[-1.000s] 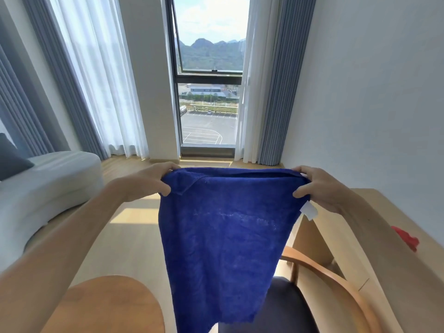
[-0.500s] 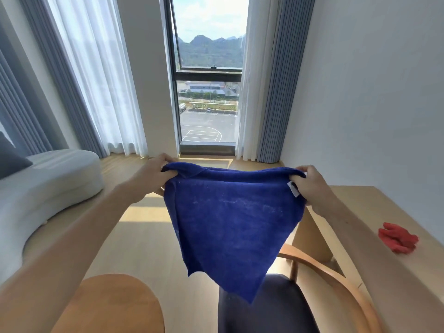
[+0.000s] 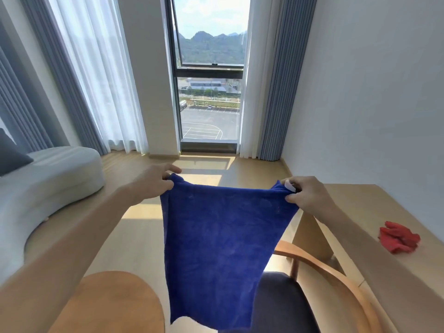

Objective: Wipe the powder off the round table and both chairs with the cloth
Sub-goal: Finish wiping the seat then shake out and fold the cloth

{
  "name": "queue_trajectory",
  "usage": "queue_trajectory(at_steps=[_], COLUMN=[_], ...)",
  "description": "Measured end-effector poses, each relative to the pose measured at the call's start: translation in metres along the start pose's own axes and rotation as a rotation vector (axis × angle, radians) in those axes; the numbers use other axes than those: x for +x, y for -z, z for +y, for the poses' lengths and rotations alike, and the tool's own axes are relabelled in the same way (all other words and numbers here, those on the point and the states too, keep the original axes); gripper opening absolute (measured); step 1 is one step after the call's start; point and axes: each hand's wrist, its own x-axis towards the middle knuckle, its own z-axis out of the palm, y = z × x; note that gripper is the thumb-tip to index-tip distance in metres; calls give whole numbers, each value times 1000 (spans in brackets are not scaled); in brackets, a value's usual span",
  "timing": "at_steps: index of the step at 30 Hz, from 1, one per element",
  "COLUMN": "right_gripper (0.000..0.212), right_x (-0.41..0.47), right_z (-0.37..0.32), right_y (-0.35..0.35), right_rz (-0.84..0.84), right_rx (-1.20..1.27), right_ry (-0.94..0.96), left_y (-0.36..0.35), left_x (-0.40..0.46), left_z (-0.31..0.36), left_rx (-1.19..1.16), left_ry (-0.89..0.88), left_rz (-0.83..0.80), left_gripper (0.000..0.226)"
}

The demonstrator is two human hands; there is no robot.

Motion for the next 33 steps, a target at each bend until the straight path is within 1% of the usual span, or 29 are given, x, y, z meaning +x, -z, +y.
queue_trajectory(at_steps=[2,3,5,6,7,9,11,13,14,15,16,17,18,19,20,23,24,25,26,29,31,33], right_gripper=[26,23,15,10,6,14,18,19,26,37,47,51,51,46,41,19,13,9,6,4,6,12], right_x=[-1,0,1,2,3,4,5,5,5,5,4,3,2,1,1,0,0,1,1,3,6,9], right_z=[1,3,6,8,8,6,3,1,0,1,2,4,6,8,10,13,12,11,11,14,15,12], right_y=[-6,-9,-12,-12,-12,-11,-7,0,4,7,9,11,11,11,11,7,5,4,2,0,-2,-3], right_rz=[81,116,174,188,182,109,-11,-147,-208,-256,-283,-279,-245,-192,-137,-1,48,91,122,163,167,118], right_rx=[-192,-244,-259,-204,-85,235,462,640,713,756,748,661,514,373,276,129,70,14,-26,-56,62,244], right_ry=[122,147,148,107,27,-207,-404,-473,-473,-459,-432,-390,-335,-276,-222,-95,-61,-33,-11,6,-61,-205], left_y=[-3,-4,-3,-3,-4,-7,-10,-8,-5,-1,3,7,9,11,12,11,9,8,7,2,-2,-4], left_x=[2,3,3,3,3,3,4,4,3,3,2,3,2,3,3,5,5,5,5,4,6,8], left_z=[-1,-2,-4,-5,-6,-6,-3,0,2,2,1,-1,-1,-2,-2,-4,-5,-7,-9,-11,-10,-10], left_rx=[178,242,309,303,249,24,-155,-331,-418,-462,-443,-368,-279,-196,-119,180,259,284,255,-51,-199,-298], left_ry=[-46,-62,-69,-54,-25,48,130,192,204,191,154,109,67,32,5,-54,-59,-51,-32,55,119,179], left_rz=[90,118,152,165,176,191,186,104,23,-55,-109,-131,-124,-94,-59,48,82,112,132,152,189,203], left_gripper=[40,39,37,36,34,30,22,15,19,28,39,49,55,56,53,32,27,25,23,13,8,8])
